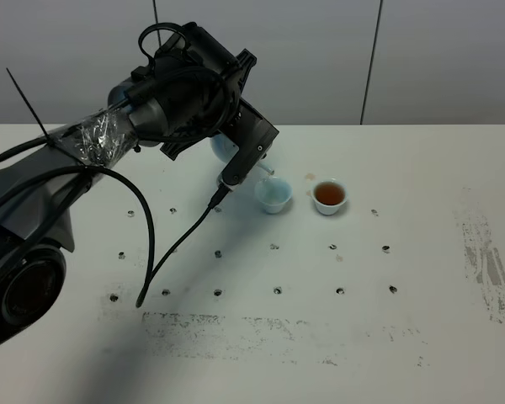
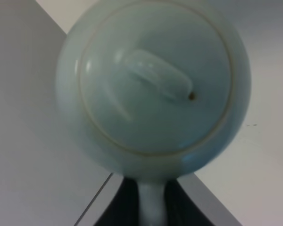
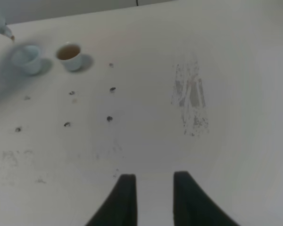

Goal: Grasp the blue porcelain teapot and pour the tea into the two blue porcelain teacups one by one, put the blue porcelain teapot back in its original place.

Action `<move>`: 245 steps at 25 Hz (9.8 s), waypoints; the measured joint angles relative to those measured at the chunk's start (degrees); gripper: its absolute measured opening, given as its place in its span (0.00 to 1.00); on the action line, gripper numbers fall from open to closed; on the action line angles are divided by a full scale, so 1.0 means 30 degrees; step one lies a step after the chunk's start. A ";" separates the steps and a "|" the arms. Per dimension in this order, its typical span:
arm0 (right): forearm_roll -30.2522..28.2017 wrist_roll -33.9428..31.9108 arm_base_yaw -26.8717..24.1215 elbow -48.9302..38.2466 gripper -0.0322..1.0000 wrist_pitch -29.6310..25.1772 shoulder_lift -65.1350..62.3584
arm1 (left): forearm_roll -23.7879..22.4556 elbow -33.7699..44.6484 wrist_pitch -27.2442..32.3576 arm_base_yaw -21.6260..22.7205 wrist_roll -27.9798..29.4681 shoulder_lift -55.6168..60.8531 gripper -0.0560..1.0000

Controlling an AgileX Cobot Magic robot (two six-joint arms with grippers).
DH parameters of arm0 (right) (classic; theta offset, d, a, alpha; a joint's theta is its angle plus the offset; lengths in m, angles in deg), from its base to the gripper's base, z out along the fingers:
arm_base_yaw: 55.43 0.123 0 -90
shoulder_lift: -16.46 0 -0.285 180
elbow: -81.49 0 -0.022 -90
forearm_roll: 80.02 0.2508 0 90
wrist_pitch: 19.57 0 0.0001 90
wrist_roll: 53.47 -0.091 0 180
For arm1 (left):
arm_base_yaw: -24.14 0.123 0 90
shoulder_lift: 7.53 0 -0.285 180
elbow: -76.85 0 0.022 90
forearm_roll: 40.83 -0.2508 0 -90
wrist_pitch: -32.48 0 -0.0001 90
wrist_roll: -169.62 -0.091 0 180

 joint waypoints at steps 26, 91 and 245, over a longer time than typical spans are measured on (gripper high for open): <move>0.0000 0.0000 0.0000 0.0000 0.23 0.0000 0.0000 | -0.2903 0.0165 -0.1563 -0.0580 0.0000 -0.0634 0.17; 0.0000 0.0000 0.0000 0.0000 0.23 0.0000 0.0000 | -0.7246 0.0165 -0.3243 -0.1837 -0.1120 -0.1368 0.17; 0.0016 0.0000 0.0000 0.0000 0.23 0.0000 0.0000 | 1.0743 2.1982 -0.5247 0.2145 2.4818 1.1856 0.17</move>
